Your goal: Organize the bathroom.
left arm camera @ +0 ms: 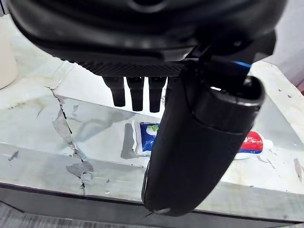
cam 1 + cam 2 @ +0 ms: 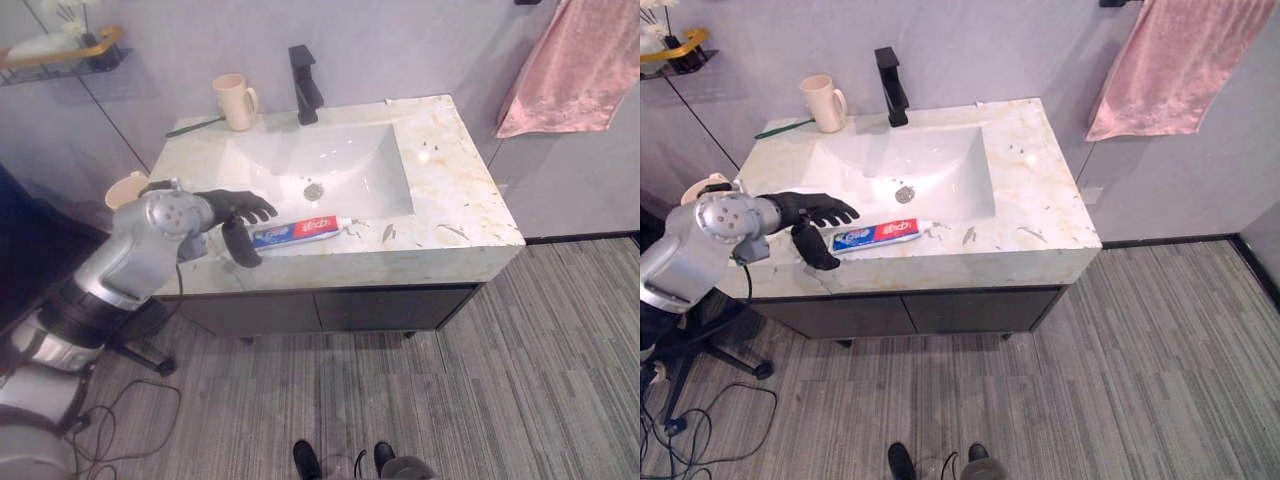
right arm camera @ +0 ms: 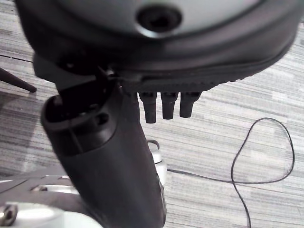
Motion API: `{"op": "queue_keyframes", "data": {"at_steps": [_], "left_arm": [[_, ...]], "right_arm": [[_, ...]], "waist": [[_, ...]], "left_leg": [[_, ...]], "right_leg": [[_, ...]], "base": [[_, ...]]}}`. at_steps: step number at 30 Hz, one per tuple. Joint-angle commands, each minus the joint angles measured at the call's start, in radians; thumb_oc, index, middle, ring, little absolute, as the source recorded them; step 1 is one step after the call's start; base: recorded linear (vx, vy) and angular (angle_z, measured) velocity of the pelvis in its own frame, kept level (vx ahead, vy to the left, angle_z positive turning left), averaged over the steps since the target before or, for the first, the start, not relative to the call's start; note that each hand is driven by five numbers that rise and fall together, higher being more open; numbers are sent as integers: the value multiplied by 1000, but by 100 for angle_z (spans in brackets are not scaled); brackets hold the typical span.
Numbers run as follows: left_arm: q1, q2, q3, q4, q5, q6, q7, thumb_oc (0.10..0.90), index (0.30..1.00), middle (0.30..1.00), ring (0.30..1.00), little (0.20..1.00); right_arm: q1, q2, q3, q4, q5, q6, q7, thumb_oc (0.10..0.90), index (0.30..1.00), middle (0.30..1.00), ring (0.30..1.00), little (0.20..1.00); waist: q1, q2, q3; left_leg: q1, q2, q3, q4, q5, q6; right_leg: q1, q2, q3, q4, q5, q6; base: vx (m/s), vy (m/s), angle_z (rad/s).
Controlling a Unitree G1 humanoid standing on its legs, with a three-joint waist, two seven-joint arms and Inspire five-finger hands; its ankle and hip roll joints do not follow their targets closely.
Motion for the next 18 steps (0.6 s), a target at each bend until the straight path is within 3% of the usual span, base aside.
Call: {"op": "queue_keyframes", "data": {"at_steps": [1, 18], "left_arm": [[-154, -18, 77, 7, 89, -34, 30, 800, 900, 900, 900, 900], [-158, -21, 60, 25, 133, -33, -17, 800, 900, 900, 900, 900]], "right_arm": [[38, -81, 15, -28, 26, 11, -12, 800, 900, 900, 900, 900], [37, -87, 10, -42, 34, 9, -12, 800, 900, 900, 900, 900]], "waist": [[-7, -1, -70], [-10, 2, -59]], "left_leg": [[-101, 43, -101, 158, -71, -51], [-108, 38, -103, 159, -66, -49]], "right_leg": [[-75, -24, -86, 80, 21, 77], [-78, -23, -84, 79, 24, 75]], "base": [[0, 0, 0], [0, 0, 0]]}}
